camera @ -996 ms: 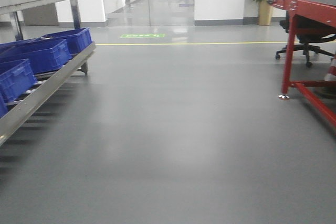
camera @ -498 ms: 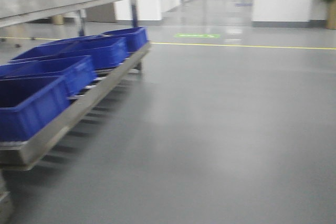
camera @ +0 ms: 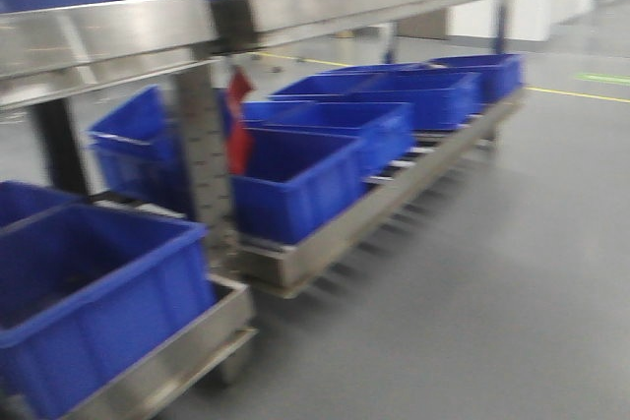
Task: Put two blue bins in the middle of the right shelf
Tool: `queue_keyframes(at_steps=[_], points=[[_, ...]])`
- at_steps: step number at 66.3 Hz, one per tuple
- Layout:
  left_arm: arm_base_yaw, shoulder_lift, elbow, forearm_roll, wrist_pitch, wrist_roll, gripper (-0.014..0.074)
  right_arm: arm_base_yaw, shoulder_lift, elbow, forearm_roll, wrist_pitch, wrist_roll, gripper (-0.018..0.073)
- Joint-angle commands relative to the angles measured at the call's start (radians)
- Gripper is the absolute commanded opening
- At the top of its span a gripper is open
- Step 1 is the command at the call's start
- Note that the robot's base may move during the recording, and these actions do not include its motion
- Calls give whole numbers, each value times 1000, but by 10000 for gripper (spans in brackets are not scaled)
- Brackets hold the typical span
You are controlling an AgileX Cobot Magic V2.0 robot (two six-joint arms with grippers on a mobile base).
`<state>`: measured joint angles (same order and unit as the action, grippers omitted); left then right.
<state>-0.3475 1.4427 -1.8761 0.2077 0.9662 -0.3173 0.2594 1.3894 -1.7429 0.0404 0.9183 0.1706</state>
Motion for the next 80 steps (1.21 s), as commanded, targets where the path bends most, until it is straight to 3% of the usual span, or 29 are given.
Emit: queue_keyframes(at_steps=[1,80], points=[[4,-13,-12,50,-50,1,-111,-6,-15,-11,-26,-11,-26,-166],[4,-13,-12,50,-50,1,-111,-6,-15,-11,-26,-13,-26,-166]])
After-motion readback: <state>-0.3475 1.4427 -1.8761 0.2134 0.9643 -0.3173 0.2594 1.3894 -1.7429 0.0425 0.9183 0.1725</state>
